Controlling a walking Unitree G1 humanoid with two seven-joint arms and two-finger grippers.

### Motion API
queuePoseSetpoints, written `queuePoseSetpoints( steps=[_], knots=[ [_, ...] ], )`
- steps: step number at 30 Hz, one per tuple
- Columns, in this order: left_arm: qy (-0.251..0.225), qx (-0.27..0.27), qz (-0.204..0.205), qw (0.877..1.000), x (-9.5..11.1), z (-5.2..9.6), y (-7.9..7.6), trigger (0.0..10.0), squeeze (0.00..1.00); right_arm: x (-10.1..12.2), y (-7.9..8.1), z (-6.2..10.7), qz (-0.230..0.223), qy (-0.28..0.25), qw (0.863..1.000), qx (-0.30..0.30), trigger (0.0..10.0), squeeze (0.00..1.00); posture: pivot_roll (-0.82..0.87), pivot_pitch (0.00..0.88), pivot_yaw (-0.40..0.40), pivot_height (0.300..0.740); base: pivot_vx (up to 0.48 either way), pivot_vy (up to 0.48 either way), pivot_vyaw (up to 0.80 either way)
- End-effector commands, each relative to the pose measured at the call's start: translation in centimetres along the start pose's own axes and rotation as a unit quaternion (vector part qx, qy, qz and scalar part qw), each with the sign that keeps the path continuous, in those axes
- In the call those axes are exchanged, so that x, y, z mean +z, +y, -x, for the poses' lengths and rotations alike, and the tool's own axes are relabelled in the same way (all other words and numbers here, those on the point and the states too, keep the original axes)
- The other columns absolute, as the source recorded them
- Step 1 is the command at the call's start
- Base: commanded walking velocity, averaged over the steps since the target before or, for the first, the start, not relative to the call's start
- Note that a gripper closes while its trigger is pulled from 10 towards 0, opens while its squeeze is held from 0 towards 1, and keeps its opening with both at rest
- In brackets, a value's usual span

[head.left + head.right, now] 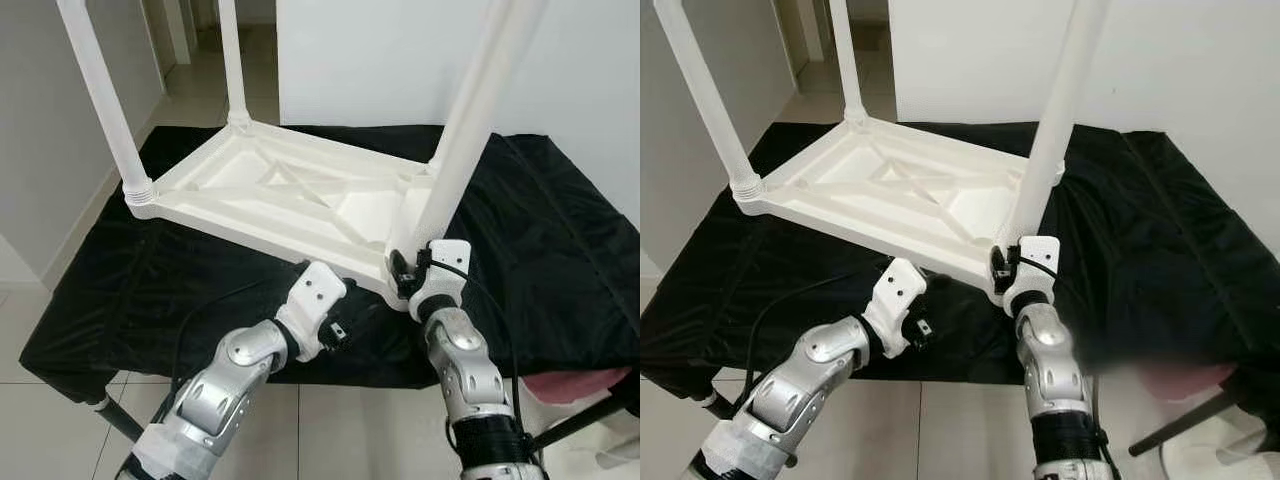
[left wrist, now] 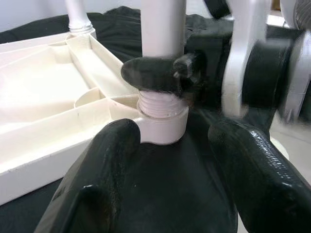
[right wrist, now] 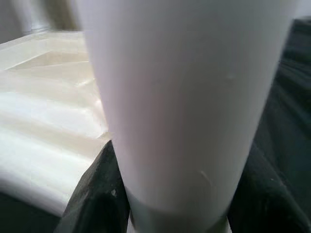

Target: Building children table

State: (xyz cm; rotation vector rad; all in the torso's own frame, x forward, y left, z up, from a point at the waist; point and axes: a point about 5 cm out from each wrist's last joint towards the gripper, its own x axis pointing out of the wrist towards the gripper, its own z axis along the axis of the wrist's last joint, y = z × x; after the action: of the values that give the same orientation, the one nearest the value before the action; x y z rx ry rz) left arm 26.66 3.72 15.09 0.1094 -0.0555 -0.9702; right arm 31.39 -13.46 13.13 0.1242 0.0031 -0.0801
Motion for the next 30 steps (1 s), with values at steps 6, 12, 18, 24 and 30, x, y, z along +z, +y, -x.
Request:
queuePoseSetpoints(
  steps=[6, 12, 18, 24, 30],
  knots=[
    [-0.007, -0.031, 0.011, 0.999, 0.2, -0.1, -0.1, 10.0, 0.0, -1.2, 0.3, 0.6, -0.05, 0.033, 0.998, -0.02, 10.0, 0.0, -0.03, 0.0, 0.01, 0.74, 0.0, 0.0, 0.0],
    [-0.008, -0.031, 0.011, 0.999, 0.3, -0.1, -0.2, 10.0, 0.0, -0.5, -0.4, 0.8, -0.039, 0.02, 0.999, -0.017, 10.0, 1.0, -0.04, 0.003, 0.004, 0.74, 0.0, 0.0, 0.0],
    [-0.006, -0.03, 0.011, 0.999, 0.1, -0.1, -0.3, 10.0, 0.0, -0.2, -0.9, 0.9, -0.027, 0.01, 1.0, 0.0, 10.0, 1.0, -0.04, 0.007, 0.004, 0.74, 0.0, 0.0, 0.0],
    [0.0, -0.034, 0.01, 0.999, -0.1, 0.1, -0.6, 10.0, 0.0, -0.2, -2.1, 0.8, -0.014, 0.013, 0.997, 0.079, 10.0, 1.0, -0.04, 0.019, 0.005, 0.74, 0.0, 0.0, 0.0],
    [0.004, -0.037, 0.01, 0.999, -0.3, 0.2, -0.7, 10.0, 0.0, 0.3, -3.5, 0.6, 0.021, 0.005, 0.988, 0.151, 10.0, 0.0, -0.04, 0.02, 0.006, 0.74, 0.0, 0.0, 0.0]
  ],
)
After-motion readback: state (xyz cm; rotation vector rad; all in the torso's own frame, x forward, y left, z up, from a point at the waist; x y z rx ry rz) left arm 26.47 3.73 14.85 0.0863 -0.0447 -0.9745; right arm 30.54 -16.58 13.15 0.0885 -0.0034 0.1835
